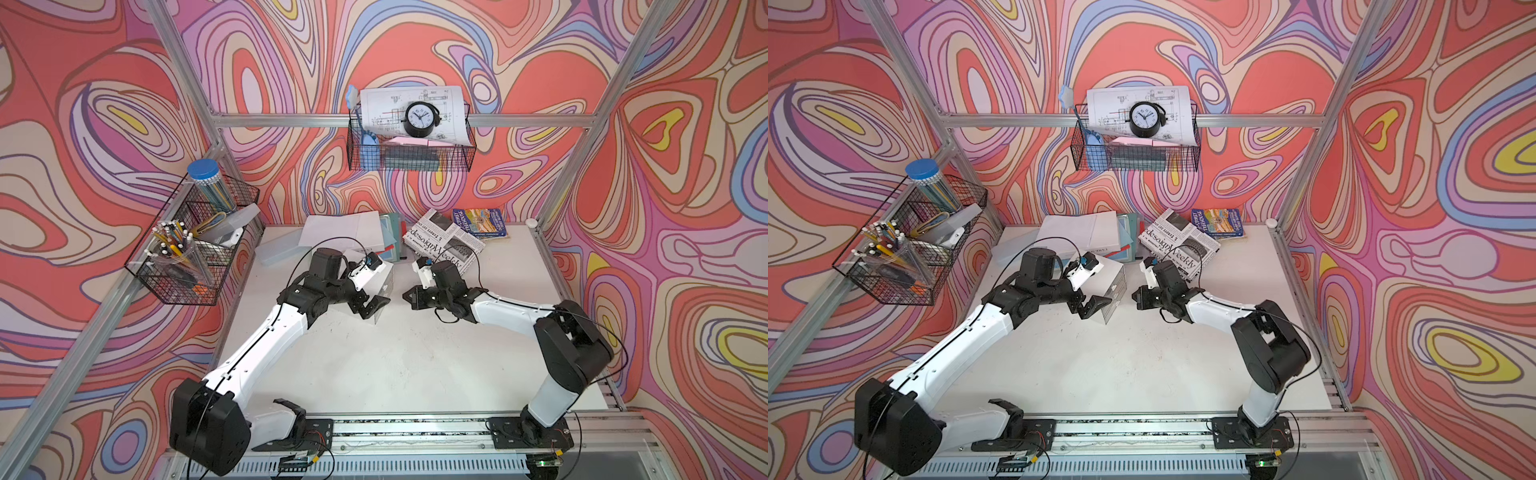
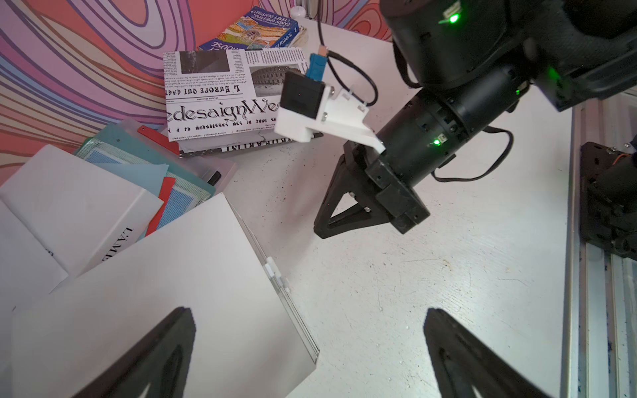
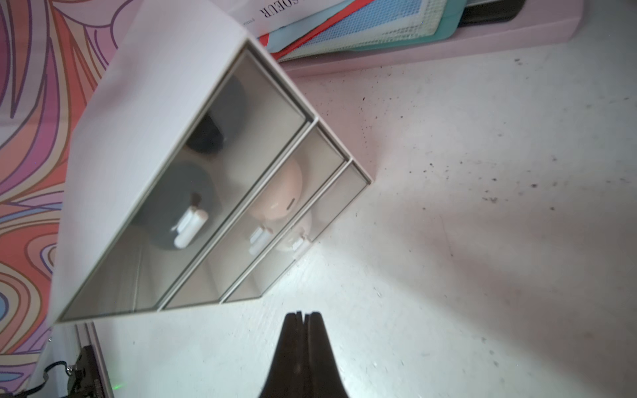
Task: Put the bluetooth earphones in the drawer according to color
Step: Close the drawer of the storage box, then reset both arms
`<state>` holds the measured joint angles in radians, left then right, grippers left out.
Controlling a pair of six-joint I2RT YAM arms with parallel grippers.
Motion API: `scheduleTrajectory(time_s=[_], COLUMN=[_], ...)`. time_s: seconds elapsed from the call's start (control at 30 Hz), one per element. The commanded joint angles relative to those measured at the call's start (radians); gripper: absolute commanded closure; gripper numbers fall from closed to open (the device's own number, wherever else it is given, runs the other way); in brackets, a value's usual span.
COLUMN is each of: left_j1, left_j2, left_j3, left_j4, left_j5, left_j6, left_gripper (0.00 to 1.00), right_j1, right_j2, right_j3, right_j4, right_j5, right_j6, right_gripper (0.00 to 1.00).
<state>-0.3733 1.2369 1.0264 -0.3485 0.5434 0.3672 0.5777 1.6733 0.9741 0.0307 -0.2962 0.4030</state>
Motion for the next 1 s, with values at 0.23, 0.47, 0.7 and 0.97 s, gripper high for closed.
scheduleTrajectory(time_s=[0.23,0.47,0.7,0.97], left_j1=[0.085,0.087,0.093,0.131], left_j2=[-0.176,-0.271,-0.321,-0.328], left_j3=[-0.051,-0.224,-0.364,-0.493], left_j4=[0.068,0.275,0.404,0.549], left_j5=[-0.129,-0.380,-0.667,-0.989], left_j6=[-0.106,-0.289,-0.406,-0.482], left_gripper=[0.01,0.01,0.02,0.02], right_j1=[0.003,0.002,-0.086,-0.243], right_j2=[-0.348,-0.514,-0.502,-0.377], right_j3=[-0.061,-0.133,-0.153,-0.134], right_j4=[-0.102,-0.100,-0.112,-0.049], right_j5=[0.213,0.366,0.576,0.641], right_j6=[-0.295,-0.414,-0.333,-0.331], right_gripper=[1.00,1.00,0.15,0.02])
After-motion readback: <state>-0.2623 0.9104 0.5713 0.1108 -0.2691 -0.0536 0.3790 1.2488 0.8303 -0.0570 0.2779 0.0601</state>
